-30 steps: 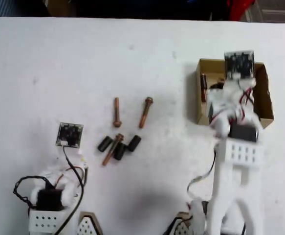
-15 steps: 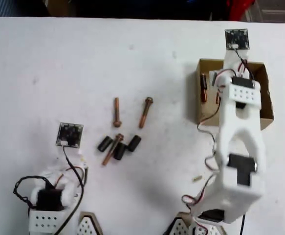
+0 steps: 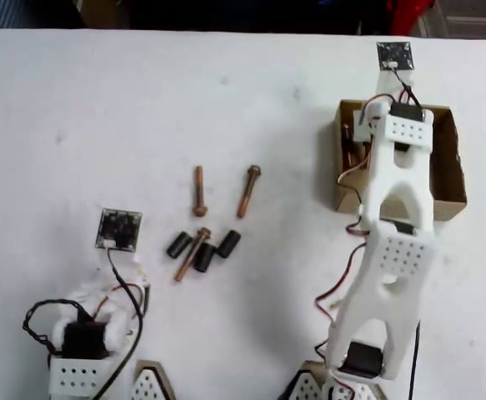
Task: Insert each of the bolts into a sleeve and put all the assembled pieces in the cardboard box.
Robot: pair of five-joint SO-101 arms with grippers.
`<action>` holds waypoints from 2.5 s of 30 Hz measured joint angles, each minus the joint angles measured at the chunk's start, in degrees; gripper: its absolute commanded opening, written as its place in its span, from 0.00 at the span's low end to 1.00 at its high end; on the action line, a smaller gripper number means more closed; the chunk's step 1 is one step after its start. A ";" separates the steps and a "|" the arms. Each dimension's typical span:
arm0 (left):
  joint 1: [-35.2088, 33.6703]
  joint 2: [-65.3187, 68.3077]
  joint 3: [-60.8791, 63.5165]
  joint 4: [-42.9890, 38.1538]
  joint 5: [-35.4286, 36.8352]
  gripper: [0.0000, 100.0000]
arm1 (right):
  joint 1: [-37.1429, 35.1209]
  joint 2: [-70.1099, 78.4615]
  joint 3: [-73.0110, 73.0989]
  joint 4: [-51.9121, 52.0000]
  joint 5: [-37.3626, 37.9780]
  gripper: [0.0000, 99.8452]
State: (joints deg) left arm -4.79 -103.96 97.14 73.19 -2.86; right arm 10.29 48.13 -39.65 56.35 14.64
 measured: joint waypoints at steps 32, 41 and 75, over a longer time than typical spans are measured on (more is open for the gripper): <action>0.00 0.00 0.00 0.00 0.00 0.03 | -4.84 14.59 -52.92 40.09 0.00 0.17; 0.00 0.00 0.00 0.00 0.00 0.03 | -6.07 7.56 -53.27 40.53 0.00 0.04; 0.00 0.00 0.00 0.00 0.00 0.03 | -14.59 -44.57 -17.49 40.97 0.00 0.02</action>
State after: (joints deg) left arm -4.79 -103.96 97.14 73.19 -2.86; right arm -4.31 3.56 -57.14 97.32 14.64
